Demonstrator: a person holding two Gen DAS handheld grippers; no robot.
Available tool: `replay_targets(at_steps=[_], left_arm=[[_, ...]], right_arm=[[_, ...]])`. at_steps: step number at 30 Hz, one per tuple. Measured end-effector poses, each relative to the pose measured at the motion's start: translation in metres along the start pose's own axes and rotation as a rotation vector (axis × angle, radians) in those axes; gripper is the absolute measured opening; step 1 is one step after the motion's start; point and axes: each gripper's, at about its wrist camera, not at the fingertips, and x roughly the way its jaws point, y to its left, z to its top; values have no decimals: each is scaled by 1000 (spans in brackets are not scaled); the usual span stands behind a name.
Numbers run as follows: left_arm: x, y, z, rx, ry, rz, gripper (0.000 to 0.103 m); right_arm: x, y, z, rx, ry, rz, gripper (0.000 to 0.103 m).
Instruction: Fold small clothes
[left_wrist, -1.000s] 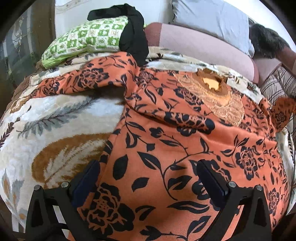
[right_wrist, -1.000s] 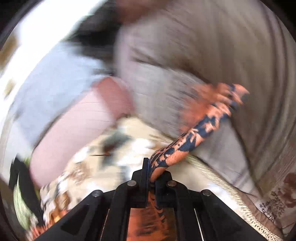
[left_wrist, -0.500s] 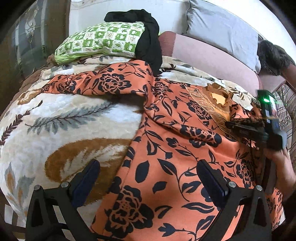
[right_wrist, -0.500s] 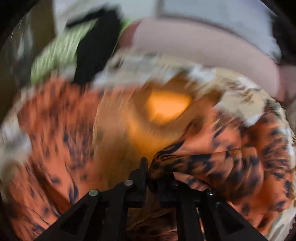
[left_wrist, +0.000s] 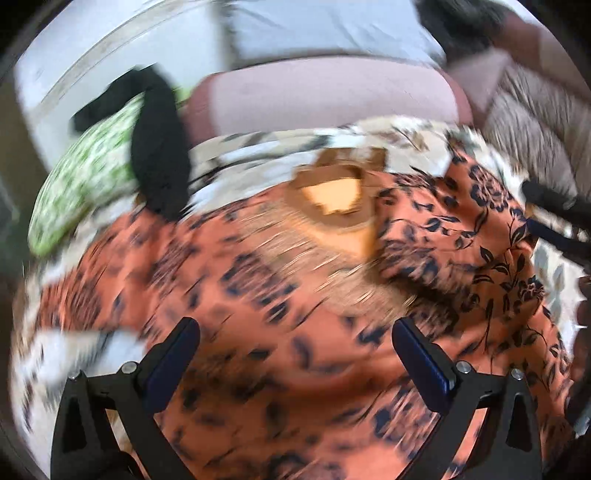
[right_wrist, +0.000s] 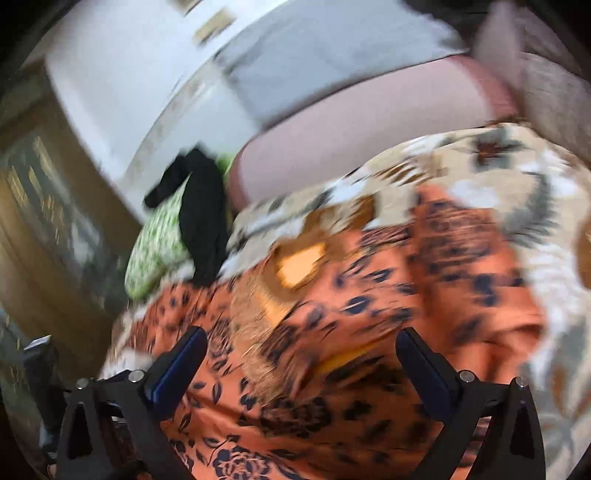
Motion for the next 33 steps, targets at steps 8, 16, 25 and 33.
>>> replay_targets(at_steps=[8,16,25,33], left_arm=[[37,-124,17,515,-47,192,103],[53,-154,23,674,4,191,8],[34,-18,80,-53,-52,65,0],[16,-138,34,571,-78,-15,84]], right_arm=[[-36,-57,22,171,-83,-19,103],[-55,-75,32,223,-140,22,103],[-64,-99,35,298,-175,21,103],[-53,-90,34,287,-151,30,103]])
